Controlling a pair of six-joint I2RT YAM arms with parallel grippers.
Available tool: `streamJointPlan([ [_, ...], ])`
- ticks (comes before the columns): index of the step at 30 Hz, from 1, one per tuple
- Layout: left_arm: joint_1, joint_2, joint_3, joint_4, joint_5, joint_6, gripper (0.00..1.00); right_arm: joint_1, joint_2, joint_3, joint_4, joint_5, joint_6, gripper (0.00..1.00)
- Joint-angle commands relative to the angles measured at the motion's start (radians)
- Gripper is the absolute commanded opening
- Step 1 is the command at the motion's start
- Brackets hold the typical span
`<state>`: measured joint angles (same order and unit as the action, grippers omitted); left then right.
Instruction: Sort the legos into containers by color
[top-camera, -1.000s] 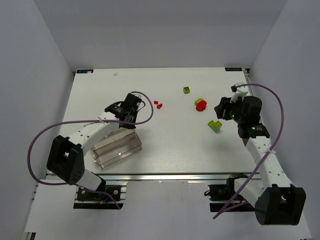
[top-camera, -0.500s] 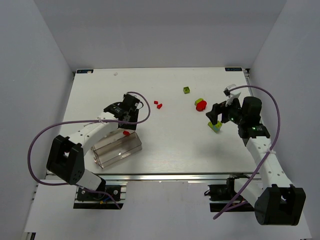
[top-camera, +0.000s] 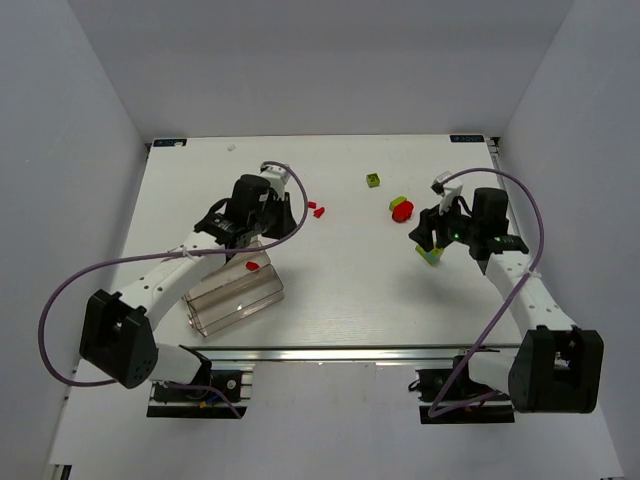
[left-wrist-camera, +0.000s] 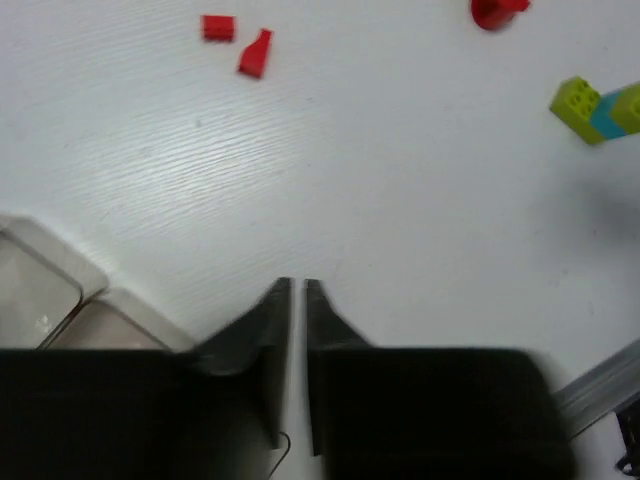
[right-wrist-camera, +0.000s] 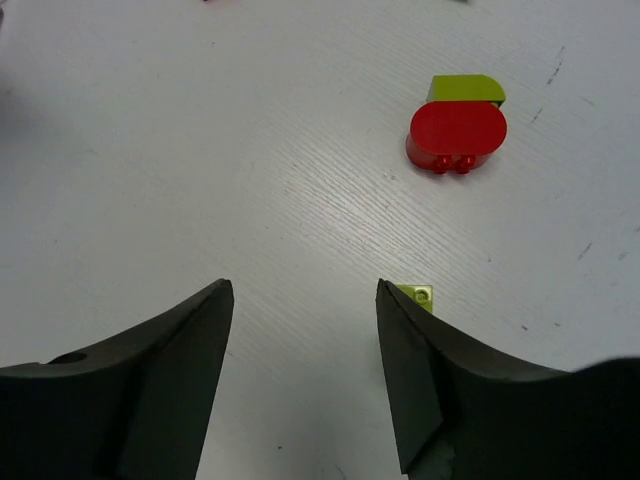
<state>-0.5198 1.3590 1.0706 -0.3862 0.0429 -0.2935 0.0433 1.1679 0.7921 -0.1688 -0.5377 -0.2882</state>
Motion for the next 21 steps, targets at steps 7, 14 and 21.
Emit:
streamJointPlan([
  [7, 0.01, 0.097, 0.035, 0.098, 0.279, 0.068, 0.68, 0.087, 0.271, 0.275, -0.064, 0.233, -0.023, 0.85],
  [14, 0.01, 0.029, 0.031, 0.047, 0.25, 0.132, 0.71, 0.115, 0.55, 0.498, -0.155, 0.406, 0.0, 0.89],
  [21, 0.01, -0.05, -0.009, 0.047, 0.189, 0.16, 0.76, 0.115, 0.756, 0.72, -0.305, 0.354, -0.054, 0.89],
])
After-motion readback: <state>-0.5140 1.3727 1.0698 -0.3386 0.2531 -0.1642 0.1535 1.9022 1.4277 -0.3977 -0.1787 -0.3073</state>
